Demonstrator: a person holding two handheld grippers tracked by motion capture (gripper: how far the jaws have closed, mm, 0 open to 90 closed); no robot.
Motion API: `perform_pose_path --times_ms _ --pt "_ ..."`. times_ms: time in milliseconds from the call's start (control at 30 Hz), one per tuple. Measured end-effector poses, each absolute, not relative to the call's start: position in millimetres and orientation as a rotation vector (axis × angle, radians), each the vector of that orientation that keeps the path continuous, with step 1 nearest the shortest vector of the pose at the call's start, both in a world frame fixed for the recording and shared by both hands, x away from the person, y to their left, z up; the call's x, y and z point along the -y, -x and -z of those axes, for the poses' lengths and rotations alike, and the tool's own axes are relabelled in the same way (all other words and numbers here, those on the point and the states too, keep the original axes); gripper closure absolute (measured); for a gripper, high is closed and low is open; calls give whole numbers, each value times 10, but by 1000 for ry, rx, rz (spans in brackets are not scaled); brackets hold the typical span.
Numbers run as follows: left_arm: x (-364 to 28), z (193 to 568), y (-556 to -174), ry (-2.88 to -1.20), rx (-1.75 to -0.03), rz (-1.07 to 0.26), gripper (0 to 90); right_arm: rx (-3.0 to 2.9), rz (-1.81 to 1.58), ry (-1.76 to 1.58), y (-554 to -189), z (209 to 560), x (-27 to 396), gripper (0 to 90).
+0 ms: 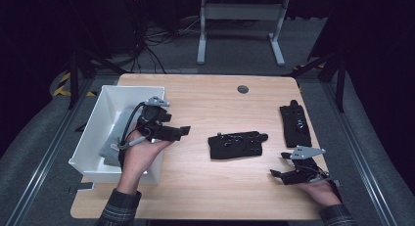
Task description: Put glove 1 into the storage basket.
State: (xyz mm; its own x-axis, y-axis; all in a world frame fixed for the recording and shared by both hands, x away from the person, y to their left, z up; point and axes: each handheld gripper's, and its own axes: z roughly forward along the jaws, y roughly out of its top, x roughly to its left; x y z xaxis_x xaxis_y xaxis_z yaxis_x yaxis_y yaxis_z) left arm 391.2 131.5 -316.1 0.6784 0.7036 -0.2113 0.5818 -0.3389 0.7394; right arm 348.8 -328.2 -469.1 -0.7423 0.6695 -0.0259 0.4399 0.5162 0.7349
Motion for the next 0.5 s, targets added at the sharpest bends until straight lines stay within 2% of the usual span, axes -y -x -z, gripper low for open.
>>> perform_pose_path --times_ms 500 --pt "-818 3399 -3777 -2146 -896 -140 168 -2455 -1061 -928 -3488 4691 3282 176"
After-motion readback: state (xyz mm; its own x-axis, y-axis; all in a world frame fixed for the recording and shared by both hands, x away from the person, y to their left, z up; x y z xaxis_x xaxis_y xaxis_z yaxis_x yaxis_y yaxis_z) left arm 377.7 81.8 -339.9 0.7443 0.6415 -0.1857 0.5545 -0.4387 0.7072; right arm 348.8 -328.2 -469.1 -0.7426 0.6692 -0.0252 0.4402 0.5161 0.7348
